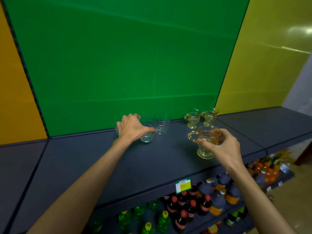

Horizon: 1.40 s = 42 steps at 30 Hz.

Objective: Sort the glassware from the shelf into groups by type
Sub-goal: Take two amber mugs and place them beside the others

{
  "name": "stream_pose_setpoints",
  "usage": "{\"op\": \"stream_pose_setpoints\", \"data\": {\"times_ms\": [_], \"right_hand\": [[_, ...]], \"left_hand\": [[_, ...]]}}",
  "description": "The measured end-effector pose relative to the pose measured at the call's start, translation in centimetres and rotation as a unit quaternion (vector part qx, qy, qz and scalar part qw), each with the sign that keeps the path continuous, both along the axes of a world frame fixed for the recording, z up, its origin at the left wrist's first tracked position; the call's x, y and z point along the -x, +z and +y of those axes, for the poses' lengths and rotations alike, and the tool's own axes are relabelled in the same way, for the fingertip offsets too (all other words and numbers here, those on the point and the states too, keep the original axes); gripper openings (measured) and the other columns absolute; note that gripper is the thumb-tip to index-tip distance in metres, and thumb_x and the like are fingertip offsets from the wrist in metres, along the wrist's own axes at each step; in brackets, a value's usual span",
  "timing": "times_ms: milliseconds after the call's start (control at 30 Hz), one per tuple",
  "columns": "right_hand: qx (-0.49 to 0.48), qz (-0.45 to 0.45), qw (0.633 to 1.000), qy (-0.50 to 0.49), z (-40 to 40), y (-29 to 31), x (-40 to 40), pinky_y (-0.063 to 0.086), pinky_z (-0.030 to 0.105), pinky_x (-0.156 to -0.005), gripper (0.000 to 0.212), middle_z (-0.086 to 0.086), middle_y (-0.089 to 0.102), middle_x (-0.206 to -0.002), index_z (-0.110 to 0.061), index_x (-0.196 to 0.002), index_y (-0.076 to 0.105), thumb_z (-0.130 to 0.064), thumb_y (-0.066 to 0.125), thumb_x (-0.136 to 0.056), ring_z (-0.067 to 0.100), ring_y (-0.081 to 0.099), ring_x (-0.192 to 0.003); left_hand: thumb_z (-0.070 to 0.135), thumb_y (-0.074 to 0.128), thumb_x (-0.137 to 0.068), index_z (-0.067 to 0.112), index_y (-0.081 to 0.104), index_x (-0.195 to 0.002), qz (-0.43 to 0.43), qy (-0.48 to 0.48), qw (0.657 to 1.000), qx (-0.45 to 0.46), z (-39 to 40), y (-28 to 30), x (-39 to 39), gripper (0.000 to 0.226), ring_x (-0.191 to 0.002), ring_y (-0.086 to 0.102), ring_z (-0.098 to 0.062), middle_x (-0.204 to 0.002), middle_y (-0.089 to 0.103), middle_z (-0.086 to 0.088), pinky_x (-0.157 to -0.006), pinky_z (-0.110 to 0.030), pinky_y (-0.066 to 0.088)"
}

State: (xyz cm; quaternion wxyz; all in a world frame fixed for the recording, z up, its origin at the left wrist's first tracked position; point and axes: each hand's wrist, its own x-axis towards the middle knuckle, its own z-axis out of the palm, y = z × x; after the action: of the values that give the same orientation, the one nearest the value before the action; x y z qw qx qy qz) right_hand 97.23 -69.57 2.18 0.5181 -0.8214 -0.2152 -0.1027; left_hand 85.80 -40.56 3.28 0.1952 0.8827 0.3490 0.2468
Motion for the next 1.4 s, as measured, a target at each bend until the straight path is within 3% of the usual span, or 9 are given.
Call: {"op": "stream_pose_setpoints", "data": {"times_ms": [233, 433, 700, 867, 1000, 1233, 1400], "right_hand": [[-0.004, 0.015, 0.998, 0.059, 1.3, -1.0, -7.7, 0.056, 0.041, -0.082, 0.057, -0.009, 0.071, -0.090, -0.027, -0.095, 0.064, -0.053, 0.090, -0.052, 0.016, 0.068, -0.087], [0.007, 0.037, 0.991, 0.132, 1.7, -1.7, -13.5, 0.056, 0.036, -0.079, 0.055, -0.009, 0.071, -0.089, -0.026, -0.097, 0.065, -0.047, 0.093, -0.055, 0.012, 0.068, -0.085], [0.016, 0.043, 0.983, 0.181, 1.6, -2.1, -19.4, 0.056, 0.036, -0.081, 0.055, -0.011, 0.070, -0.094, -0.027, -0.102, 0.065, -0.046, 0.092, -0.058, 0.008, 0.065, -0.086], [0.023, 0.049, 0.978, 0.203, 1.5, -2.6, -21.4, 0.056, 0.035, -0.080, 0.055, -0.012, 0.070, -0.094, -0.026, -0.101, 0.065, -0.044, 0.092, -0.058, 0.007, 0.065, -0.085], [0.027, 0.048, 0.976, 0.210, 1.0, -2.9, -23.0, 0.053, 0.029, -0.074, 0.054, -0.011, 0.069, -0.095, -0.026, -0.099, 0.064, -0.045, 0.093, -0.057, 0.007, 0.064, -0.086], [0.045, 0.050, 0.977, 0.201, -0.7, -3.0, -26.8, 0.057, 0.035, -0.081, 0.061, -0.011, 0.072, -0.096, -0.025, -0.103, 0.065, -0.050, 0.091, -0.054, 0.008, 0.068, -0.087], [0.047, 0.059, 0.979, 0.191, -2.0, -2.8, -28.7, 0.054, 0.031, -0.081, 0.057, -0.011, 0.071, -0.092, -0.023, -0.104, 0.066, -0.041, 0.092, -0.058, 0.005, 0.066, -0.084]], "left_hand": [[0.079, 0.067, -0.056, 0.020, 0.069, -0.114, 0.073, 0.102, 0.990, -0.060, 0.5, -0.8, -3.8, 0.084, -0.115, 0.050, -0.027, -0.114, 0.067, -0.002, -0.084, -0.040, 0.033], [0.073, 0.064, -0.066, 0.018, 0.068, -0.107, 0.132, 0.154, 0.977, -0.073, 0.0, -1.3, -6.4, 0.069, -0.111, 0.047, -0.026, -0.110, 0.066, -0.004, -0.083, -0.040, 0.029], [0.080, 0.056, -0.070, 0.019, 0.060, -0.128, 0.198, 0.200, 0.957, -0.067, 0.0, -1.3, -8.1, 0.084, -0.125, 0.042, -0.030, -0.130, 0.059, -0.007, -0.100, -0.048, 0.031], [0.075, 0.055, -0.073, 0.022, 0.041, -0.150, 0.147, 0.182, 0.968, -0.091, -2.5, -0.2, -8.0, 0.094, -0.135, 0.038, -0.033, -0.146, 0.049, -0.010, -0.108, -0.051, 0.031], [0.068, 0.046, -0.072, 0.026, 0.047, -0.147, 0.099, 0.119, 0.974, -0.164, -7.8, 0.8, -9.8, 0.086, -0.137, 0.041, -0.028, -0.149, 0.049, -0.004, -0.108, -0.046, 0.035], [0.066, 0.043, -0.076, 0.027, 0.055, -0.141, 0.122, 0.071, 0.974, -0.175, -13.9, 0.1, -14.9, 0.077, -0.134, 0.044, -0.024, -0.146, 0.052, 0.000, -0.106, -0.041, 0.035], [0.065, 0.046, -0.078, 0.029, 0.052, -0.143, 0.158, 0.059, 0.973, -0.161, -15.4, -1.0, -17.1, 0.074, -0.133, 0.045, -0.024, -0.146, 0.052, 0.001, -0.107, -0.043, 0.035]]}}
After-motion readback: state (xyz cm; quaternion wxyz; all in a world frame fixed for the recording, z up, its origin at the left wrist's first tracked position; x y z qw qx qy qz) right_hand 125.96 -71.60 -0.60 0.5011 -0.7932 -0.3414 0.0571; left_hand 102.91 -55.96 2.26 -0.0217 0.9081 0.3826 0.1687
